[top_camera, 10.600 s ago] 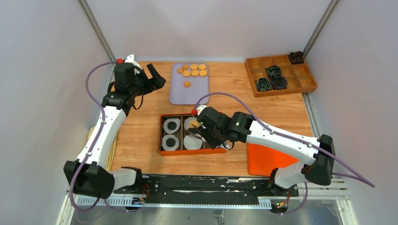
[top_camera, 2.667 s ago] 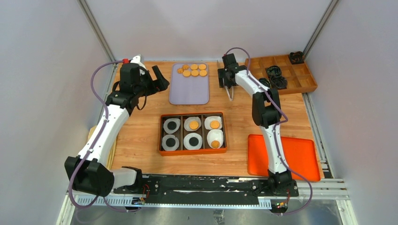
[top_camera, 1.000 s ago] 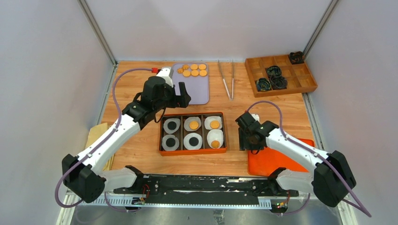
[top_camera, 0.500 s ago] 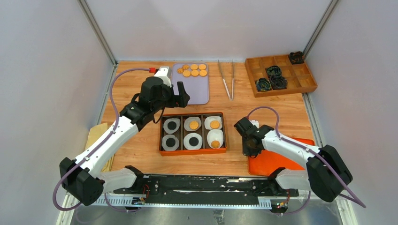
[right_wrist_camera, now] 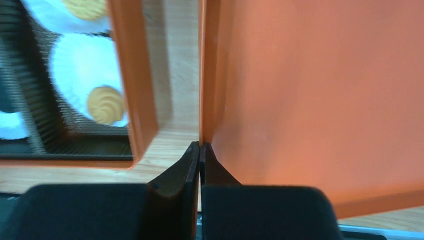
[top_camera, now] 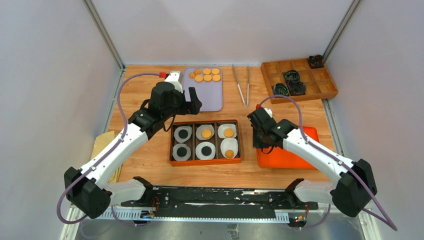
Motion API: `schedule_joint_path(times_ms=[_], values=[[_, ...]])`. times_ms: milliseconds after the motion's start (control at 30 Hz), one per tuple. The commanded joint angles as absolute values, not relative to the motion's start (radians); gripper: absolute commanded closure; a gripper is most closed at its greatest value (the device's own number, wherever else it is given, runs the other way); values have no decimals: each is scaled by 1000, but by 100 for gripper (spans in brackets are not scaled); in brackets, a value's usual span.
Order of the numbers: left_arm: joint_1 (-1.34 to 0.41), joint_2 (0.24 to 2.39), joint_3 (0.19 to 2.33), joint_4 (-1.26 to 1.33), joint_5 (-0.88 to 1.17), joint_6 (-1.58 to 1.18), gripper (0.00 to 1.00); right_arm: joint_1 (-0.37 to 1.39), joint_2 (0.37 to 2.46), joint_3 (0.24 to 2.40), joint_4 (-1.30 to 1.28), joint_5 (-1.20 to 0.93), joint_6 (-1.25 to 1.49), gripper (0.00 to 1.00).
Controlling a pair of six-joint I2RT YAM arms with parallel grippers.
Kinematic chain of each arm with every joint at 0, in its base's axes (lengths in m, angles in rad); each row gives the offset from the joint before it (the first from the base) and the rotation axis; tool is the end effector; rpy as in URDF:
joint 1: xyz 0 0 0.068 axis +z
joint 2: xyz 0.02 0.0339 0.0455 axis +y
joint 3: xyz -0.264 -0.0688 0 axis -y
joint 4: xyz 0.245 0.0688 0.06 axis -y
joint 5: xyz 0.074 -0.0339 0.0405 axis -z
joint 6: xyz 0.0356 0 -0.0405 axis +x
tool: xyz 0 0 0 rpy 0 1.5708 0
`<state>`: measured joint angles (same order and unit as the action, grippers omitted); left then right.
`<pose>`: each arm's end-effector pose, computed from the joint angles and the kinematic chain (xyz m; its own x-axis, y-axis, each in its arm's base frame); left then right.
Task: Pack the cookies
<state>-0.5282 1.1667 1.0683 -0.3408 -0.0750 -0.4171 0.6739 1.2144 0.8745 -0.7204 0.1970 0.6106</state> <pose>0.2302 -0.1313 0.3453 -0.5156 -0.1668 -0.8404 0.2571 0.9055 -0.3375 0.1857 0.1394 0.2408 -0.8666 0.0275 -0.4982 -0.0493 0.9889 0.1402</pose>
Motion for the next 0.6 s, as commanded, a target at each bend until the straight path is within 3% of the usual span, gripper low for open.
schedule_joint_path(times_ms=[0,567], values=[[-533,1177,1085,-348,-104,-398,5,689,1139,992,-790,169,568,100],[-532,1244,1148,-220,-73,-390,5,689,997,1392,-683,16,391,100]])
